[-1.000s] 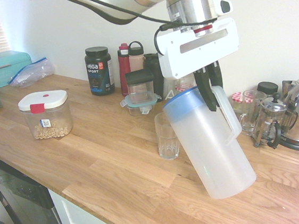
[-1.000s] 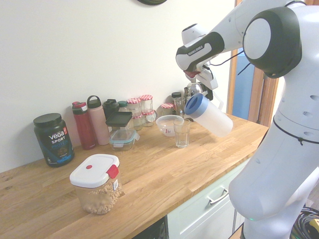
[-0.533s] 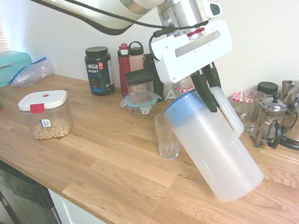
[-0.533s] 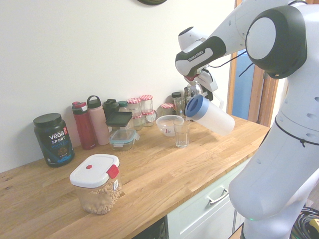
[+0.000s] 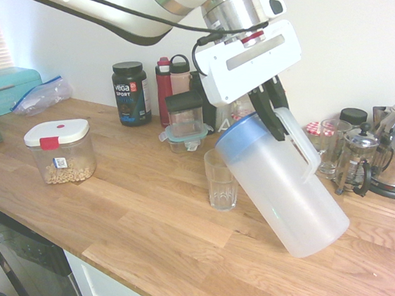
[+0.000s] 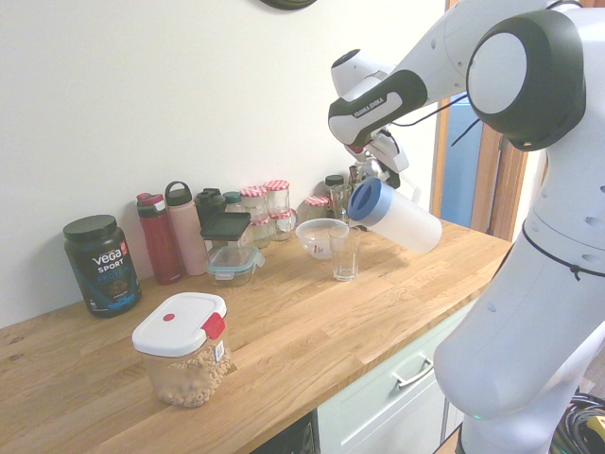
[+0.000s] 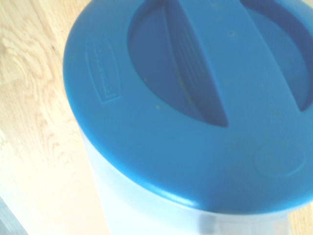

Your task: Pour me some water

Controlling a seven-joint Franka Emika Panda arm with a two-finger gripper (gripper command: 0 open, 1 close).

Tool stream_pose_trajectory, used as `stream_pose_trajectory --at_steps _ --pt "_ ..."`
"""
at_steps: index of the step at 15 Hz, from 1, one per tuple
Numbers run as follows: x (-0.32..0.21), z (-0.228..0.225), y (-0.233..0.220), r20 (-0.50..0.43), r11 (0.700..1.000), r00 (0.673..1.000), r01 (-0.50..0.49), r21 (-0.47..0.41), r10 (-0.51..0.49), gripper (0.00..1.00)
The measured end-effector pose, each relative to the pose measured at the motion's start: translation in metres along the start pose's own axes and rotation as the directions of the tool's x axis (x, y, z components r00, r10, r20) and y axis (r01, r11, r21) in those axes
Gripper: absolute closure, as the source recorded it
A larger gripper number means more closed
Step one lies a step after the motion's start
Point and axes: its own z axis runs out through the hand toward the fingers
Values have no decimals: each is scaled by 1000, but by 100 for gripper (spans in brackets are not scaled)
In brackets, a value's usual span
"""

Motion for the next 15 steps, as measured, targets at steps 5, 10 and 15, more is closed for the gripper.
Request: stream_pose_trajectory --at_steps 5,10,15 --pt "-31 -35 49 -140 961 968 -175 215 207 100" --pt "-109 -59 112 -240 858 872 -307 413 427 100" --pt "-149 -63 105 -118 680 740 -528 509 663 100"
